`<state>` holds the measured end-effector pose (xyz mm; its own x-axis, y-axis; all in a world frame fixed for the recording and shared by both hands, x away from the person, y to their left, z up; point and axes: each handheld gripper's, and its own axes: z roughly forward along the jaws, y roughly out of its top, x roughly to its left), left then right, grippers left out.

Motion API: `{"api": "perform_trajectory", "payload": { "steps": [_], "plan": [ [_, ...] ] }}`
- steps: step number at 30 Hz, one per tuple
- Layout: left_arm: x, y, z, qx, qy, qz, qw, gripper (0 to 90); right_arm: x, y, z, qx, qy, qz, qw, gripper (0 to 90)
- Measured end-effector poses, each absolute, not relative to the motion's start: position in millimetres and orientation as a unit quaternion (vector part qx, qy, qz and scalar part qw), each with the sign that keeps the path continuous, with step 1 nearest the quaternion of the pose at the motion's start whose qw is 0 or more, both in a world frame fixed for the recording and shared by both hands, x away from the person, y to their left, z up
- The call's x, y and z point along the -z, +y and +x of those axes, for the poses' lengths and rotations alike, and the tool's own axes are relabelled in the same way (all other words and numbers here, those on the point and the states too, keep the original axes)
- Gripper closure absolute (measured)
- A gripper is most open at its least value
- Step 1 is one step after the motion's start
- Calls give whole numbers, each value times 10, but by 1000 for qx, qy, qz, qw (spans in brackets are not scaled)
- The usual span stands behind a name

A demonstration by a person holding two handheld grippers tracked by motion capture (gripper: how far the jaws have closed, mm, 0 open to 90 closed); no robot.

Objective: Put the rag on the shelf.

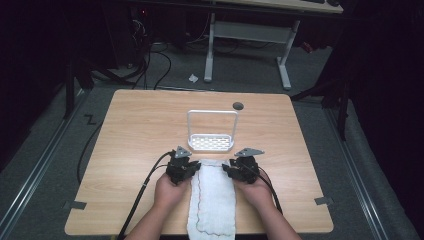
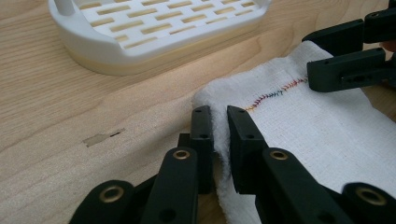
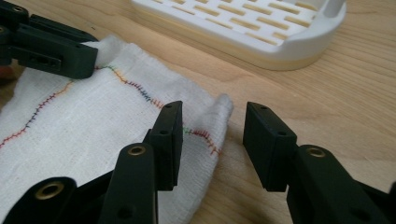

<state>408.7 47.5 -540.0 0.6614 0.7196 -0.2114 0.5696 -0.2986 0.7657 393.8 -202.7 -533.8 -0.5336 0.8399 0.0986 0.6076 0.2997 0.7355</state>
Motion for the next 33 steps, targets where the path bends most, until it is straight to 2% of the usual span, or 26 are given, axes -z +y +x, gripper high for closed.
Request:
{"api": "perform_trajectory", "payload": {
  "steps": [10,20,24,33],
  "plan": [
    [5401,479,4088,-84,403,801,435,809,5348,-1995,3918,-379,794,450,154,703],
    [5394,457,4063,-98,399,803,431,810,5360,-2008,3921,-392,794,446,128,844],
    [5392,467,4062,-98,400,802,433,818,5340,-1965,3884,-381,803,431,153,855],
    [5295,589,4003,-79,402,770,489,834,5159,-1878,3717,-405,798,405,186,856]
  ]
}}
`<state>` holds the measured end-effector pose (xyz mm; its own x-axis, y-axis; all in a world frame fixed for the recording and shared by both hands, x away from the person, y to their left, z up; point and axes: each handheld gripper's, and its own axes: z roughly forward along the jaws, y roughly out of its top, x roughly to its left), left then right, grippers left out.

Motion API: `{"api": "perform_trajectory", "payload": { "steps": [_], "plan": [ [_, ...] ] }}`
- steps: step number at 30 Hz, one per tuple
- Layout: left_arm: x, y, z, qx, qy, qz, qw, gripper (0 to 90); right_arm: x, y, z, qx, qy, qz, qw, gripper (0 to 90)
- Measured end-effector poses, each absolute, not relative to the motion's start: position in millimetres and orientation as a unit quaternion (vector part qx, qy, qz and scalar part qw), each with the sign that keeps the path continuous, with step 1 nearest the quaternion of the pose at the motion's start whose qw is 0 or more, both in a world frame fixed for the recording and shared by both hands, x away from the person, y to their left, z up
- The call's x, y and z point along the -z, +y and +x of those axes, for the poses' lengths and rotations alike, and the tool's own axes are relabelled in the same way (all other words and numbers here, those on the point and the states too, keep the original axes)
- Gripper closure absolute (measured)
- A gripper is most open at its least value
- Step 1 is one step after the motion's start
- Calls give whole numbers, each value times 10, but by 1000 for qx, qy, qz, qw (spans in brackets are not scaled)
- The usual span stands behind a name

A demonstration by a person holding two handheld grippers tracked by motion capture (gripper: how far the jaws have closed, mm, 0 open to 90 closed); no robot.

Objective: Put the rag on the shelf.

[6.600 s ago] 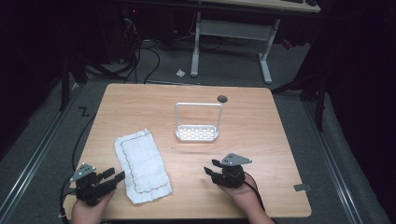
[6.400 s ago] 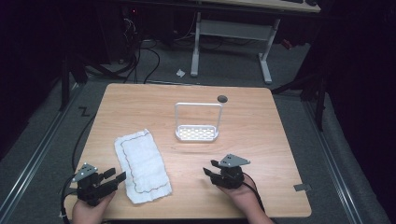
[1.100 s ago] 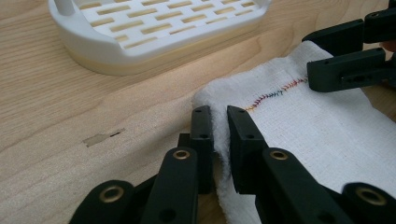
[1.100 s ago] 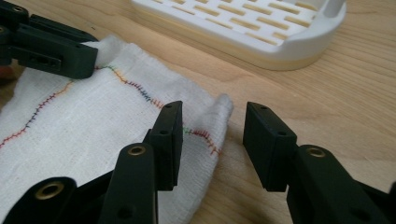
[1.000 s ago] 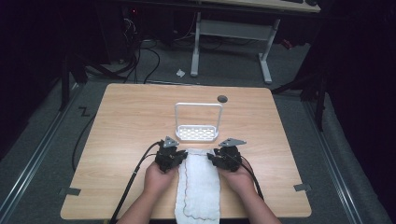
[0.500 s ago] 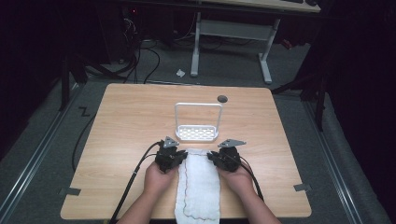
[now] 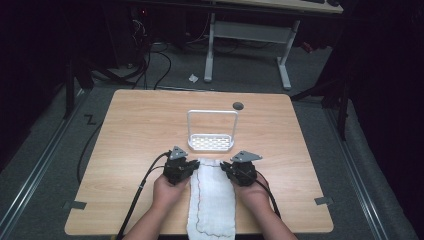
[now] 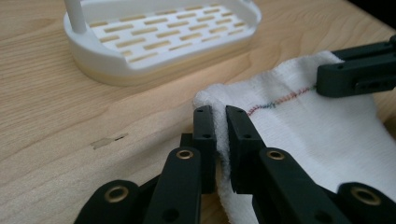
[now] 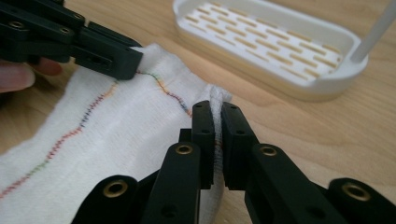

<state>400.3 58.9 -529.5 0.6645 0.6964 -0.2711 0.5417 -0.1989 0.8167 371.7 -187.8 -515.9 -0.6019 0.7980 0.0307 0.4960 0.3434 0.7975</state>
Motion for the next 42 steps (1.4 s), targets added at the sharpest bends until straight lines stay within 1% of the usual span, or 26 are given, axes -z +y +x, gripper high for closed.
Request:
{"api": "perform_trajectory", "payload": {
  "steps": [7,10,11,12,13,15,16,21,31,42],
  "plan": [
    [4932,617,3868,-111,383,752,526,835,4887,-1879,3616,-431,781,398,215,857],
    [4789,632,3833,-124,374,745,538,835,4720,-1871,3580,-443,774,385,236,858],
    [4729,639,3823,-131,371,743,542,836,4593,-1862,3556,-454,768,376,250,857],
    [4692,644,3819,-133,370,741,544,836,4593,-1862,3556,-454,768,376,250,857],
    [4630,659,3814,-135,368,737,550,836,4487,-1851,3541,-459,764,371,259,856],
    [4535,677,3810,-140,364,733,558,836,4451,-1845,3538,-461,763,366,265,856],
    [4479,688,3809,-143,362,730,561,836,4365,-1832,3536,-464,762,361,272,856],
    [4220,723,3803,-166,349,724,572,836,4197,-1810,3536,-476,754,350,285,857],
    [3818,750,3802,-188,328,705,600,837,3779,-1785,3590,-507,733,334,306,857],
    [3417,726,3814,-218,302,696,614,838,3466,-1862,3608,-532,708,332,326,857]
  ]
}}
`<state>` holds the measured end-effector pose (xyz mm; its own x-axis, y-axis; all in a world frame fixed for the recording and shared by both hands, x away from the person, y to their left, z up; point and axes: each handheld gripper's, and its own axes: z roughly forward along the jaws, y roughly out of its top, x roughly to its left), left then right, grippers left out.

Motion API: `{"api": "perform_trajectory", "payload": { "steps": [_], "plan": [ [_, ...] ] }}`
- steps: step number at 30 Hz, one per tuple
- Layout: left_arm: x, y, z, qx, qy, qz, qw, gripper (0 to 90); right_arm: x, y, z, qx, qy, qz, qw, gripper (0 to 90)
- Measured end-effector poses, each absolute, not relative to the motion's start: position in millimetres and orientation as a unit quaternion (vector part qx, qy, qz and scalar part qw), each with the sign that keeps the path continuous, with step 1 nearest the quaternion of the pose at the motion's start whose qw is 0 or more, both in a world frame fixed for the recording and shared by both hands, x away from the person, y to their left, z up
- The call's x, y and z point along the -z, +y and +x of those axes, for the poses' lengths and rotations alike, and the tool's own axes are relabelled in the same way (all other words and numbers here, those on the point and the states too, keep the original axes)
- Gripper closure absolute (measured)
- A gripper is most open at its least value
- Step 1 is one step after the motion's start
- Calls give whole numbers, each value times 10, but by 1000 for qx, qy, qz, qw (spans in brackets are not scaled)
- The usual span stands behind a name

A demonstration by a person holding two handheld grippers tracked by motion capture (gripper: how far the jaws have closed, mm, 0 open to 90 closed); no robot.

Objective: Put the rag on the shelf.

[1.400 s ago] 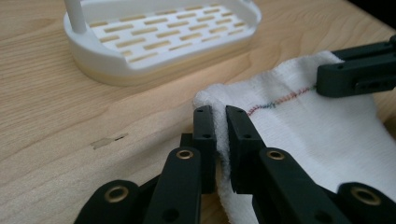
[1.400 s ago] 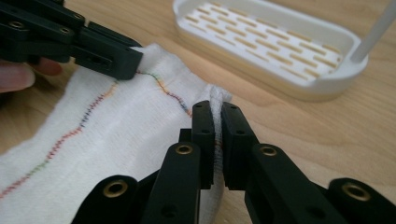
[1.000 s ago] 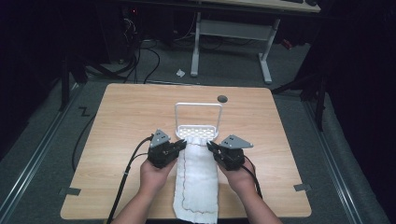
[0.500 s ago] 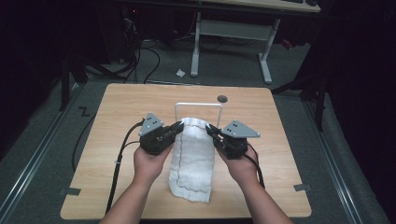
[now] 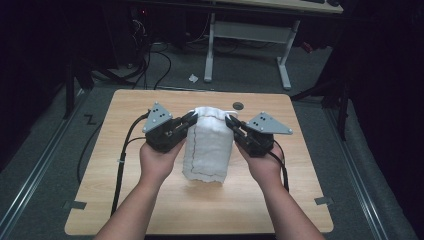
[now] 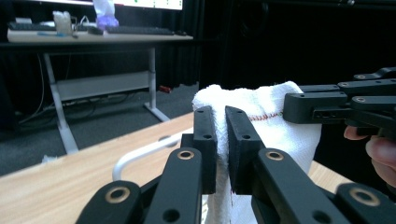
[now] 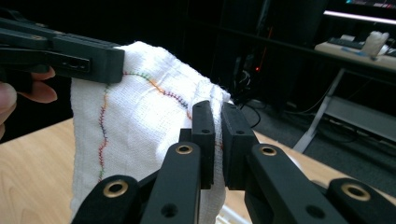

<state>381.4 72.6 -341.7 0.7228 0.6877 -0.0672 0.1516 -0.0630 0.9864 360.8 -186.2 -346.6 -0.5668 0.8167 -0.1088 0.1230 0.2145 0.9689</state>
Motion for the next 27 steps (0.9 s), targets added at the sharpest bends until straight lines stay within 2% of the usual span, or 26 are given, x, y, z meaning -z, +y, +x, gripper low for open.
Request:
{"api": "perform_trajectory", "payload": {
  "steps": [11,27],
  "plan": [
    [3044,650,3912,-240,280,695,617,839,3050,-1989,3693,-548,687,329,345,858],
    [2944,598,4303,-266,292,696,599,840,2922,-2014,4111,-561,674,350,331,858]
  ]
}}
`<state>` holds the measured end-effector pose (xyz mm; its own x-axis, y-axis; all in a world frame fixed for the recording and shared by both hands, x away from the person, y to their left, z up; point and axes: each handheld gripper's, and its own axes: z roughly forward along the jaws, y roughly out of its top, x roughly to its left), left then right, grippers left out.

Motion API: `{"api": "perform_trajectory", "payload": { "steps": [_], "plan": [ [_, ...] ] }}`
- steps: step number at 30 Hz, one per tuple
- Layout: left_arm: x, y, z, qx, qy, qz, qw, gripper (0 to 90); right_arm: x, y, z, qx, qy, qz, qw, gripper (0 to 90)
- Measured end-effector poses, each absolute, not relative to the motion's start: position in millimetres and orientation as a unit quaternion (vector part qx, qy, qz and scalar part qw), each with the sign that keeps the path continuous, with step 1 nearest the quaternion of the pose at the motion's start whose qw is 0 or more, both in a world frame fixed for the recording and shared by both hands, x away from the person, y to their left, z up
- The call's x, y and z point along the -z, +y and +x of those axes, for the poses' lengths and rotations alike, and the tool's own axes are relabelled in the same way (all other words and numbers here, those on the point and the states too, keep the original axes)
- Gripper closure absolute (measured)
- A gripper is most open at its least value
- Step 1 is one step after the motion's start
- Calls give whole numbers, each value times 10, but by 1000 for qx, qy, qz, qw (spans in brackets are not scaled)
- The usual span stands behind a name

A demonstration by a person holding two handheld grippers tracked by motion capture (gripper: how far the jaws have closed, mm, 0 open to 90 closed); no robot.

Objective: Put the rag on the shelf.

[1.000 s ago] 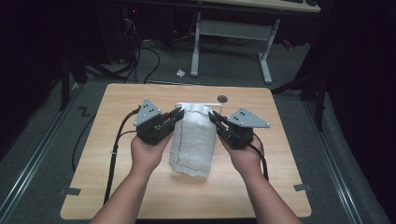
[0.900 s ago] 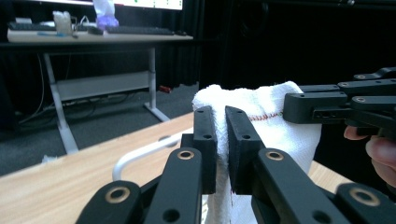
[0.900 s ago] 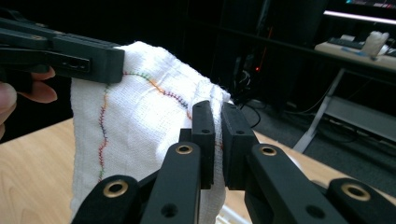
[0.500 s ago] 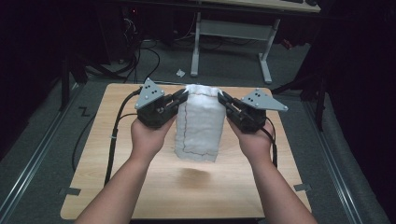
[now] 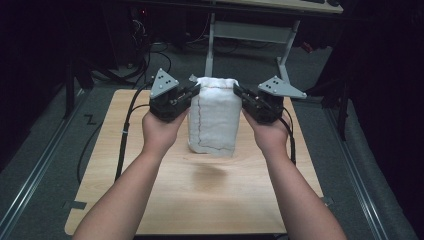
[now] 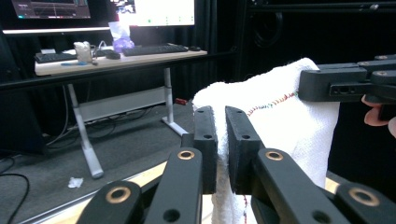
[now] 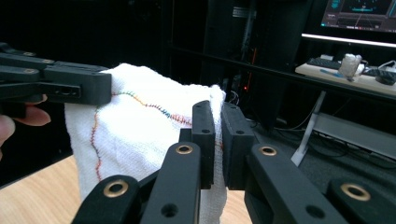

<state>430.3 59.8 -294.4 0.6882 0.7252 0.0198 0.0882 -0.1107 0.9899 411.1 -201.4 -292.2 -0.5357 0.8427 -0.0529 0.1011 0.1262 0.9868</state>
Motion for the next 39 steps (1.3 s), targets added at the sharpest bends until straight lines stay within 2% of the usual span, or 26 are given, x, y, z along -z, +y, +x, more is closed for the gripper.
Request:
{"api": "perform_trajectory", "payload": {
  "steps": [19,31,39],
  "plan": [
    [2946,537,4880,-276,326,700,572,839,2945,-2008,4737,-567,667,380,298,857],
    [3186,435,5206,-265,341,701,567,836,3167,-2073,5096,-540,681,396,295,856],
    [3343,435,5387,-256,360,715,541,835,3260,-2030,5273,-516,703,397,288,856]
  ]
}}
